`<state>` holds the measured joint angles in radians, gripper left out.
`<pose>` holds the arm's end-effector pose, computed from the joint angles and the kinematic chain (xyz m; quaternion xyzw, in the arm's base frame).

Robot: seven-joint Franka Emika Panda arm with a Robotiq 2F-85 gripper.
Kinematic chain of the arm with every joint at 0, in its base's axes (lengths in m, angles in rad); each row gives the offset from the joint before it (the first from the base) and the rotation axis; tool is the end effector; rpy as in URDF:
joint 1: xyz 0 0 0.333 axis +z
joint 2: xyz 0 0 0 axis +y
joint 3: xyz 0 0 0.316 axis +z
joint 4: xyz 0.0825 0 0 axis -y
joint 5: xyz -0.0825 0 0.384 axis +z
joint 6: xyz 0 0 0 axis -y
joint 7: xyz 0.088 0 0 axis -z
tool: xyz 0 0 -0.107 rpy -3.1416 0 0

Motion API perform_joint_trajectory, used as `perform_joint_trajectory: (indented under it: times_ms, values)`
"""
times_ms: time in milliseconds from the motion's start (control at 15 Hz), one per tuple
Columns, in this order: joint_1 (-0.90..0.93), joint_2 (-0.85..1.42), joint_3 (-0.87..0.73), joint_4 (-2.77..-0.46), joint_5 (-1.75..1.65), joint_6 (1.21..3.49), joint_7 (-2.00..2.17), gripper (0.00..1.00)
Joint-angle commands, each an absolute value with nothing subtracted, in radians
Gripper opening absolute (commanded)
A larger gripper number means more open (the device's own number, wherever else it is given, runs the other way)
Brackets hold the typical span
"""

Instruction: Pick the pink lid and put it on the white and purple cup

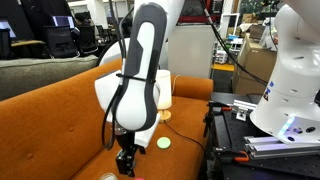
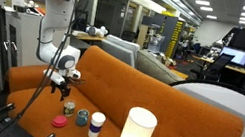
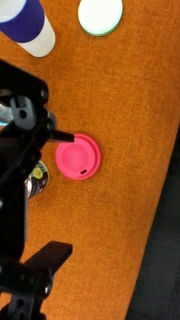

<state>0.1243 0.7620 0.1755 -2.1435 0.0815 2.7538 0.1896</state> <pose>0.4963 0.1613 0.0373 -0.9946 0.0033 0.0882 0.0548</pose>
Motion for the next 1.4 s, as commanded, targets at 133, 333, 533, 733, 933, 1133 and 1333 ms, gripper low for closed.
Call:
perform_joint_trajectory:
  times_ms: [133,333,533,733,933,1133,1333]
  values:
    - [0.140,0.760,0.163,-2.143,0.103,2.751,0.175,1.00]
    - [0.118,0.772,0.179,-2.128,0.125,2.746,0.173,1.00]
    - [0.133,0.838,0.159,-2.058,0.136,2.730,0.192,1.00]
    - [0.107,0.953,0.174,-1.954,0.151,2.714,0.161,1.00]
    - [0.115,1.077,0.170,-1.839,0.145,2.674,0.161,1.00]
    - [0.128,1.176,0.165,-1.735,0.140,2.636,0.168,1.00]
    - [0.148,1.249,0.153,-1.640,0.128,2.584,0.172,1.00]
